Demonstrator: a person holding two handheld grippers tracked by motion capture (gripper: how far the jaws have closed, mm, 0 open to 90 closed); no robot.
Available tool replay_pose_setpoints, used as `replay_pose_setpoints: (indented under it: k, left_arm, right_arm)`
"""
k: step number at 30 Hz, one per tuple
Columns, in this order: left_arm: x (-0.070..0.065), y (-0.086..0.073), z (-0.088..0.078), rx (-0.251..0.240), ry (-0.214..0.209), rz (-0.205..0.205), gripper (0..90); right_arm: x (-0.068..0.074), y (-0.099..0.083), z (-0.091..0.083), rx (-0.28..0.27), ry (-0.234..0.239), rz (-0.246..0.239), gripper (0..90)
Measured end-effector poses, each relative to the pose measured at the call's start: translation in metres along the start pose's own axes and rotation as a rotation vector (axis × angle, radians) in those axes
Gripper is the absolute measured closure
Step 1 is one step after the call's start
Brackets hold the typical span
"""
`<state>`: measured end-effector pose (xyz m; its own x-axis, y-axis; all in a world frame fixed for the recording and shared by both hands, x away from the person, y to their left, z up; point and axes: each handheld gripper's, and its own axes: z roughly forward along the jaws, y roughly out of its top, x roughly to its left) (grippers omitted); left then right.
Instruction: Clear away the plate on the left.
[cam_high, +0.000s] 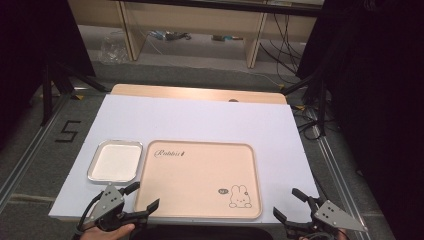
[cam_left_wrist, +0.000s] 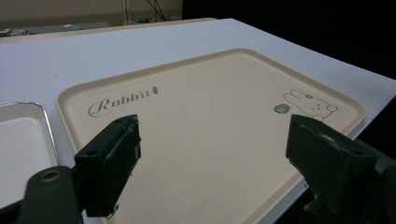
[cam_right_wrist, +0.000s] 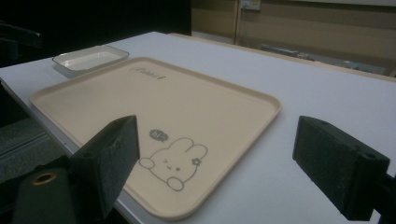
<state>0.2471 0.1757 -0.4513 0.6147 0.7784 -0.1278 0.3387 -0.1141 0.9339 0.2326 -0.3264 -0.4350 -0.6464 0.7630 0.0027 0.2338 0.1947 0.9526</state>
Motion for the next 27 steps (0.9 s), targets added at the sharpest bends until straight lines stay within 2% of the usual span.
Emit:
replay_pose_setpoints:
  k: [7,9,11,12,14,17,18,20,21,22,23,25,26,27]
  left_arm:
    - [0.0011,-0.0005,0.0001,0.009,0.004,-0.003,17.0]
    - [0.0023,-0.0004,-0.0004,0.008,-0.007,0.000,16.8]
    - [0.0027,-0.0009,0.0001,0.017,-0.002,0.006,16.8]
    - [0.0029,-0.0015,0.0007,0.023,-0.005,0.003,16.8]
    - [0.0018,-0.0023,0.0009,0.036,0.004,-0.013,16.8]
    - [0.0035,-0.0015,0.0011,0.027,-0.003,0.006,17.0]
    - [0.0026,-0.0018,0.0007,0.035,0.005,-0.017,17.0]
    - [0.0032,-0.0018,0.0005,0.037,0.007,-0.025,17.0]
    - [0.0036,-0.0013,0.0006,0.033,0.006,-0.026,17.1]
    - [0.0059,-0.0003,0.0007,0.029,-0.002,0.001,17.2]
    - [0.0061,0.0003,0.0006,0.028,0.003,-0.002,17.2]
    - [0.0075,0.0013,0.0001,0.031,0.009,0.000,17.2]
    - [0.0070,0.0010,0.0002,0.029,0.019,-0.024,17.2]
    - [0.0081,0.0013,-0.0001,0.034,0.025,-0.026,17.2]
  right_arm:
    - [0.0002,-0.0001,0.0001,0.003,0.001,0.000,15.3]
    - [0.0018,-0.0005,-0.0001,0.011,0.005,0.033,15.4]
    - [0.0003,-0.0002,0.0001,0.005,0.002,0.001,15.4]
    - [0.0012,-0.0004,0.0004,0.007,0.007,0.020,15.4]
    - [0.0006,-0.0001,-0.0005,0.005,-0.009,0.008,15.4]
    - [0.0006,-0.0002,-0.0005,0.006,-0.008,0.007,15.4]
    - [0.0006,-0.0002,-0.0006,0.007,-0.009,0.008,15.4]
    - [0.0019,-0.0004,-0.0009,0.009,-0.009,0.023,15.3]
    - [0.0008,-0.0002,-0.0005,0.006,-0.008,0.009,15.4]
    - [0.0006,-0.0004,0.0000,0.001,-0.009,0.009,15.4]
    - [0.0020,-0.0008,0.0008,0.004,0.008,0.036,15.4]
    - [0.0022,-0.0007,0.0003,0.010,0.013,0.042,15.4]
    - [0.0020,-0.0008,0.0007,0.004,0.008,0.036,15.4]
    - [0.0002,-0.0005,-0.0002,0.002,-0.011,0.009,15.4]
